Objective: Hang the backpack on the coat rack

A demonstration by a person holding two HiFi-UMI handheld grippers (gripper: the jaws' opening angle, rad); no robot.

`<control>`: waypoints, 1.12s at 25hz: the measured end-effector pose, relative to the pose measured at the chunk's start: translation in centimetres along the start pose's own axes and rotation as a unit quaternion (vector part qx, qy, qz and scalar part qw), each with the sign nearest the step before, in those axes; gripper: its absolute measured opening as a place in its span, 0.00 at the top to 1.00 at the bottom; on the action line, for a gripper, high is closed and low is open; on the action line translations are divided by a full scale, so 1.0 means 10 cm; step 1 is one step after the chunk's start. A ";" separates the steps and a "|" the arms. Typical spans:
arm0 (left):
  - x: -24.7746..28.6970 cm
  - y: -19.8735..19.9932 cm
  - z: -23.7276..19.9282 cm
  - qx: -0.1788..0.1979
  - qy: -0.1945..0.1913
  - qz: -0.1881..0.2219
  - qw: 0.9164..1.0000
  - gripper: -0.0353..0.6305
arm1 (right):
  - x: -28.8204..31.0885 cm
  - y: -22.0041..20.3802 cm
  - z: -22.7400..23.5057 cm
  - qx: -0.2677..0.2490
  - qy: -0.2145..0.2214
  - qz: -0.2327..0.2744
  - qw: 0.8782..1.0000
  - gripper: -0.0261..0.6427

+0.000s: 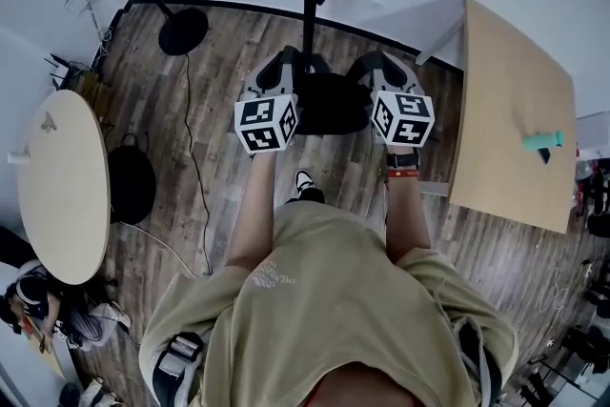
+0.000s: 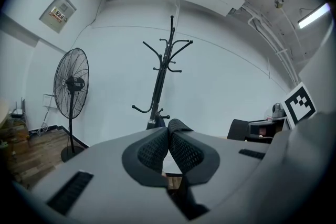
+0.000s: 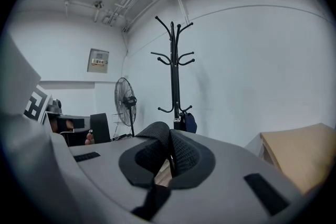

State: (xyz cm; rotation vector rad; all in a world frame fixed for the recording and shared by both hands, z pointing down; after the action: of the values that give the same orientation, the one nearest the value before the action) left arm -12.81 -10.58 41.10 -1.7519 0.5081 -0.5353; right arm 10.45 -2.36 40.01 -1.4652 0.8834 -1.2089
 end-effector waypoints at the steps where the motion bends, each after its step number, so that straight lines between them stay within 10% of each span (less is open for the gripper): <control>1: 0.10 0.02 -0.06 0.000 0.001 0.000 1.000 0.91 | 0.12 0.03 -0.01 -0.001 0.003 0.001 1.000 0.94; 28: 1.90 0.71 -0.80 -0.018 0.125 0.043 0.991 0.91 | 2.67 0.99 0.50 0.008 0.171 0.014 0.985 0.94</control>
State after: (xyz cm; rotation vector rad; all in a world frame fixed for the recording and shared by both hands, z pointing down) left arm -2.73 -29.63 37.69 -1.6974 0.7691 -0.6927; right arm 22.06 -28.59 36.83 -1.2469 1.1167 -1.4690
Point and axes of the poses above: the fingertips, and each gripper's own axes: x forward along the fingers, z to its right, y out of its top, the point moved 9 cm from there along -x, backward along the fingers, and after that the axes turned 12 degrees about -y, right-handed, at the moved point
